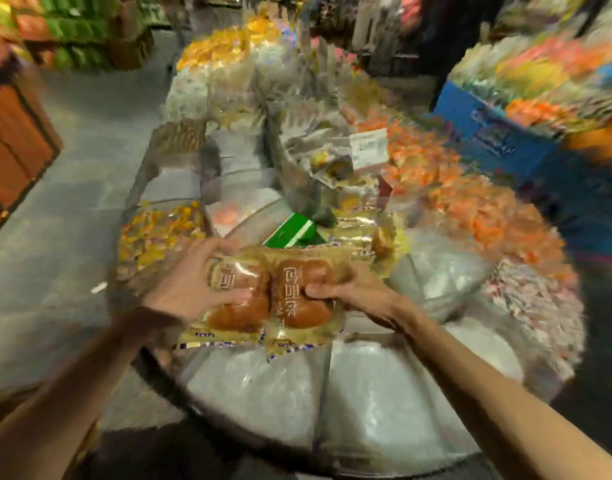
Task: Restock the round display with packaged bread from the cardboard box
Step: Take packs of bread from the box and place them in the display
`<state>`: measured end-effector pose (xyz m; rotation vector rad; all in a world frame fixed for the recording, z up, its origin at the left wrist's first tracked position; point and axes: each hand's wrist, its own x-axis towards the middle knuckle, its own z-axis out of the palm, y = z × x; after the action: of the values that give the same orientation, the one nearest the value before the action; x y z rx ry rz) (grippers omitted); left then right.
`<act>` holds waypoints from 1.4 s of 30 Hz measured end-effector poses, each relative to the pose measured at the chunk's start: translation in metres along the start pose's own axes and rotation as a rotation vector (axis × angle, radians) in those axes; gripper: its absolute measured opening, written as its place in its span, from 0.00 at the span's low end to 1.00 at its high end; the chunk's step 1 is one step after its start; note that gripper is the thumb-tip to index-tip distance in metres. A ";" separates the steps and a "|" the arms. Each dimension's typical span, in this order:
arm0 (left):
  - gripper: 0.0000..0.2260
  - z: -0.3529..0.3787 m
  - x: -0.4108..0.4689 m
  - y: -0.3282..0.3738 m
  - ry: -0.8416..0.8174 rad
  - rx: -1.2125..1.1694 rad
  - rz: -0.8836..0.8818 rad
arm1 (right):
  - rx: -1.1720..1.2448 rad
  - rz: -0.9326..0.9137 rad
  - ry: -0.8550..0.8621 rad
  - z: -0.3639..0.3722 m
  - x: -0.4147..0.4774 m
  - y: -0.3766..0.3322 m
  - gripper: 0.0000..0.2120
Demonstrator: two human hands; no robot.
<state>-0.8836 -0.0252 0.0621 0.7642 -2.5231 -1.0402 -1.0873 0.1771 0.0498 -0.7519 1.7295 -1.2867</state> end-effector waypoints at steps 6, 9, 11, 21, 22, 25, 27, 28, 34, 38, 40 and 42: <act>0.29 0.062 0.027 0.053 -0.091 0.023 0.075 | -0.004 -0.043 0.125 -0.104 -0.030 0.027 0.35; 0.28 0.069 0.039 0.053 -0.047 0.015 0.066 | -0.013 -0.114 0.301 -0.151 -0.030 0.022 0.27; 0.28 0.068 0.046 0.053 -0.048 -0.003 0.081 | -0.064 -0.159 0.419 -0.174 -0.021 0.022 0.25; 0.27 0.063 0.083 0.040 -0.039 -0.072 0.130 | -0.117 -0.136 0.387 -0.159 0.037 0.059 0.27; 0.27 0.065 0.084 0.038 -0.027 -0.057 0.135 | -0.093 -0.123 0.387 -0.158 0.043 0.064 0.27; 0.27 0.068 0.087 0.036 0.001 -0.044 0.123 | -0.026 -0.065 0.324 -0.162 0.050 0.075 0.25; 0.27 0.069 0.089 0.034 0.001 -0.048 0.115 | -0.040 -0.052 0.238 -0.171 0.052 0.083 0.24; 0.29 0.070 0.089 0.032 -0.005 -0.054 0.114 | -0.045 -0.040 0.181 -0.174 0.052 0.085 0.24; 0.32 0.094 0.093 0.043 0.025 -0.064 0.124 | -0.429 0.118 -0.010 -0.182 0.073 0.078 0.13; 0.32 0.107 0.098 0.053 0.028 -0.061 0.134 | -0.782 0.144 0.205 -0.161 0.079 0.090 0.45; 0.33 0.107 0.099 0.055 0.026 -0.097 0.133 | -0.895 -0.041 0.447 -0.157 0.067 0.093 0.48; 0.35 0.106 0.100 0.057 0.013 -0.123 0.136 | -1.007 -0.220 0.509 -0.160 0.058 0.094 0.45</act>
<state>-1.0341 0.0098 0.0370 0.5547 -2.4353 -1.1274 -1.2542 0.2289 -0.0347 -1.2591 2.8226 -0.6887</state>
